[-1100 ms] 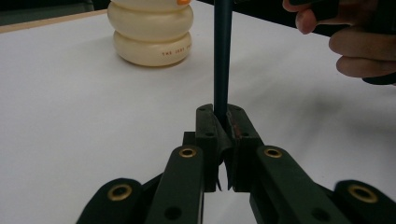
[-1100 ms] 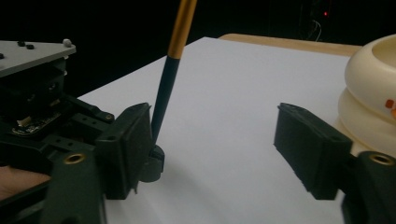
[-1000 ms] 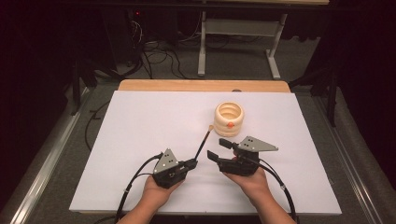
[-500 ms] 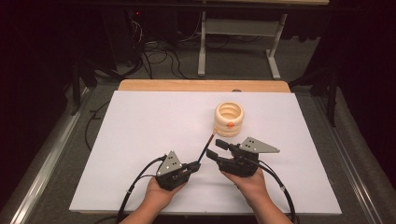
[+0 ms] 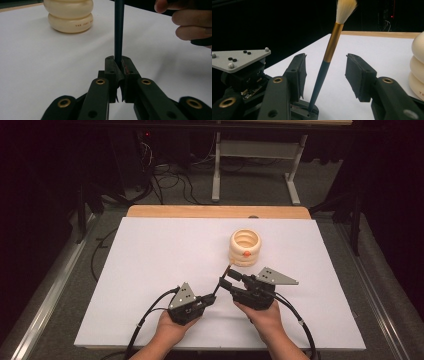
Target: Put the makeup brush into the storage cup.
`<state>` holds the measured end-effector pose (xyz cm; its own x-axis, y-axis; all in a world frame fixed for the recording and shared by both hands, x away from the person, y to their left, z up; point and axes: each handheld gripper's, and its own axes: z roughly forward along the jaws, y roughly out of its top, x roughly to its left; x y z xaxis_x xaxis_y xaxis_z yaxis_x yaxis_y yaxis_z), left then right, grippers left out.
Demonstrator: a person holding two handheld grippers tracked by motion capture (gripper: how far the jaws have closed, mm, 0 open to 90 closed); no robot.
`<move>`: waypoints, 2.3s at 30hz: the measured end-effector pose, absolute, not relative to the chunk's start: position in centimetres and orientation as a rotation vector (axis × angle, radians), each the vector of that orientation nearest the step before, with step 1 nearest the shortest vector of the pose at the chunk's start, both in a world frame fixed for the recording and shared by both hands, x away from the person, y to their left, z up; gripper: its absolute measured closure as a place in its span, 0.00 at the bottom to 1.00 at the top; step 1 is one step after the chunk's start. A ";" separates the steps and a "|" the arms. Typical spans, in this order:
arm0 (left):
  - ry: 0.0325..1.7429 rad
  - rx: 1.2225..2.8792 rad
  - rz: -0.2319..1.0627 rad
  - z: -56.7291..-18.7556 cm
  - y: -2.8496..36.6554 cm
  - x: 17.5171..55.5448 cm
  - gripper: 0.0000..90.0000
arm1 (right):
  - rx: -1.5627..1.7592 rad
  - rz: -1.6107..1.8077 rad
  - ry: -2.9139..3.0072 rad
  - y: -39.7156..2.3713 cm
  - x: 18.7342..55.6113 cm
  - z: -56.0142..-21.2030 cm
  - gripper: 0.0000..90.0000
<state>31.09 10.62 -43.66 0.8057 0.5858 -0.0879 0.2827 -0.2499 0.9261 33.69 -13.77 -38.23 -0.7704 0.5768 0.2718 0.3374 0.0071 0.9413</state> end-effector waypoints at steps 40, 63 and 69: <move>0.647 1.854 0.324 -43.7 10.4 30.9 0.95 | 1.024 1.895 2.049 -13.3 33.8 -38.6 0.88; 0.654 1.863 0.324 -43.7 10.3 30.9 0.94 | 1.030 1.922 2.058 -13.3 33.7 -38.6 0.93; 0.651 1.870 0.330 -43.7 10.3 30.9 0.94 | 1.013 1.936 2.070 -13.3 33.7 -38.6 0.94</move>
<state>30.90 10.30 -43.72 0.8117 0.5791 -0.0762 0.2813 -0.2732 0.9199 33.67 -13.28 -38.56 -0.7658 0.5454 0.3408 0.3763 -0.0498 0.9252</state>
